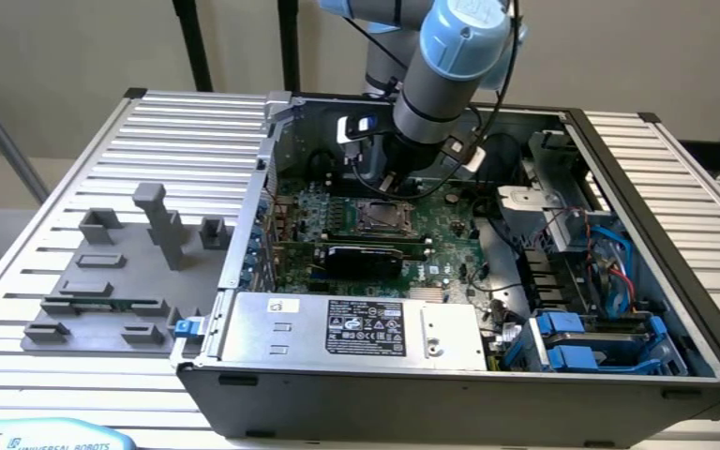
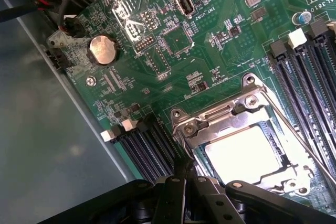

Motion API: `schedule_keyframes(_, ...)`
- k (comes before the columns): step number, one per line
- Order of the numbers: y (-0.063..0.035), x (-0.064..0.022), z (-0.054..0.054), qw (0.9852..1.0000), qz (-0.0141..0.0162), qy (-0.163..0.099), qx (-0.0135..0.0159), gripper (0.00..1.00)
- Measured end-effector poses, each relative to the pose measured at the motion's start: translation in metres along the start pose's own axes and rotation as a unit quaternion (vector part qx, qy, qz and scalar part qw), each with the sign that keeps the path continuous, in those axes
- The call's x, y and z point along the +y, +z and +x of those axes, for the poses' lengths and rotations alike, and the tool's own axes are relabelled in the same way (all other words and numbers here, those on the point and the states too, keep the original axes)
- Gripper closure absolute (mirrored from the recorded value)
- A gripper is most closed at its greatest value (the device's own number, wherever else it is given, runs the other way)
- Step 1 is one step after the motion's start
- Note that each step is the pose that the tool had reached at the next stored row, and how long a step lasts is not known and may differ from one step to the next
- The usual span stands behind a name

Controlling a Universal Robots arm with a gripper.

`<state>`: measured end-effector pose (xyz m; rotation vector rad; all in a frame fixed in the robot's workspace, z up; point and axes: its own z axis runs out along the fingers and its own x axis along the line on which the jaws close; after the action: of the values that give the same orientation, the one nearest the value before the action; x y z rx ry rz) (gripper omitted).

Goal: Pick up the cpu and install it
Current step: 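Install the first cpu locking lever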

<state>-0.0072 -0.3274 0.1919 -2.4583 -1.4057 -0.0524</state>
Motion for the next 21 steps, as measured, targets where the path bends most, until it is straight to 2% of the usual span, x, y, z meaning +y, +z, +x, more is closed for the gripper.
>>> schedule_keyframes(21, -0.0008, 0.0074, 0.0046, 1.0000, 0.0002, -0.005, -0.0005, 0.89)
